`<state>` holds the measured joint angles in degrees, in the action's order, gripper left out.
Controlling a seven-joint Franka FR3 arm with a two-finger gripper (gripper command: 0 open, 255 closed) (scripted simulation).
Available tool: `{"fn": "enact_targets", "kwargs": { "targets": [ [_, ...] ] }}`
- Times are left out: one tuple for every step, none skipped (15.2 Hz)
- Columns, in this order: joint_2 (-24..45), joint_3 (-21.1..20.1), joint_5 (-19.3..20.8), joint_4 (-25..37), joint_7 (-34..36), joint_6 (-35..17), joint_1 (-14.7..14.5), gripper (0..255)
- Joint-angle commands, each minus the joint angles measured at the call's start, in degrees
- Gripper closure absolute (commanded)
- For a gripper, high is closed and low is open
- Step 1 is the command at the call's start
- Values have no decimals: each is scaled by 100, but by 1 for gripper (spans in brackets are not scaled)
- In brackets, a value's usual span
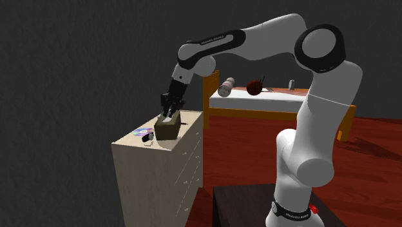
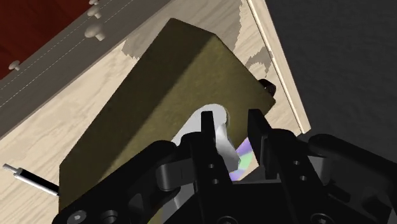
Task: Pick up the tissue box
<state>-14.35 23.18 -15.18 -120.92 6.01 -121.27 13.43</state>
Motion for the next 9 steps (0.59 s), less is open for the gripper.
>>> {"fn": "enact_targets", "kwargs": {
  "targets": [
    [-1, -2, 25, 94, 35, 111, 5, 255],
    [-8, -6, 39, 162, 61, 183, 7, 255],
    [-15, -10, 52, 231, 87, 255, 8, 255],
    [-20, -14, 65, 302, 112, 327, 9, 255],
    [-23, -17, 76, 373, 136, 399, 10, 255],
    [-26, -20, 86, 446, 160, 472, 10, 255],
    [-27, -23, 96, 521, 183, 544, 10, 255],
    [-27, -25, 105, 596, 206, 617, 10, 255],
    [-25, -27, 112, 673, 228, 690, 10, 255]
  ]
}}
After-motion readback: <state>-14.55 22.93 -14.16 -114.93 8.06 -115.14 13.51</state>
